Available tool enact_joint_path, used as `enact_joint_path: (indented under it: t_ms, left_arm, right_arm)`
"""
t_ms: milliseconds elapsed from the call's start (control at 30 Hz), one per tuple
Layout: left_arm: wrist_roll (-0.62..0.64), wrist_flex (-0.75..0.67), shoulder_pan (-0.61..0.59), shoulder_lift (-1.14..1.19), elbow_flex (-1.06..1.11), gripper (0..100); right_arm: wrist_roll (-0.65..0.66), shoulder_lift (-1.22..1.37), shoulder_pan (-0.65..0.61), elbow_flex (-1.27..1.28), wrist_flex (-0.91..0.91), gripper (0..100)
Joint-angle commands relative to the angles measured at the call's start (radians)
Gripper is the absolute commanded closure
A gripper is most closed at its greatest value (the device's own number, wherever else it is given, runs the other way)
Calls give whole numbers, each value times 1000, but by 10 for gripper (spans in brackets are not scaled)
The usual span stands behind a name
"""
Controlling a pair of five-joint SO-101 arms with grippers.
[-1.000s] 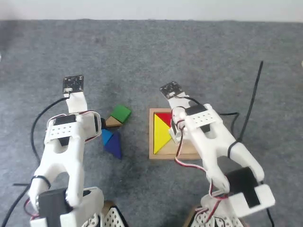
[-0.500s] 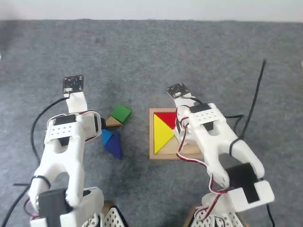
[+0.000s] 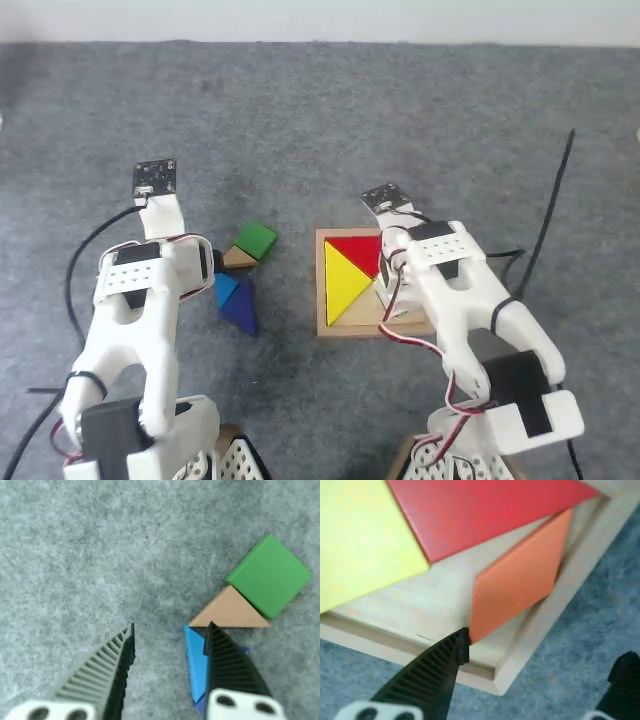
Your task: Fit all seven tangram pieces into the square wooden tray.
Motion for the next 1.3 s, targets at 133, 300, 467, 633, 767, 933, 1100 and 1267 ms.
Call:
enact_joint_path:
  t_ms: [133, 300, 467, 633, 767, 933, 1100, 1267]
  left_arm:
    - [-11, -8, 5, -3, -10, 776]
    - [-11, -6, 5, -3, -10, 776]
    - [-11, -6, 5, -5, -10, 776]
    - [-12, -6, 5, -5, -10, 776]
    - [-12, -6, 5, -5, -10, 776]
    - [-12, -5, 5, -6, -10, 776]
    - [-12, -5, 5, -6, -10, 776]
    - [-12, -5, 5, -8, -10, 776]
  right_arm:
    - [55, -50, 151, -20, 2, 564]
    - [55, -50, 154, -28, 2, 564]
    - [49, -50, 163, -52, 4, 564]
    - [46, -51, 162, -95, 7, 564]
    - [46, -50, 165, -129, 12, 564]
    - [26, -54, 185, -133, 12, 564]
    - [11, -116, 113, -127, 47, 564]
    - [8, -170, 31, -127, 85, 564]
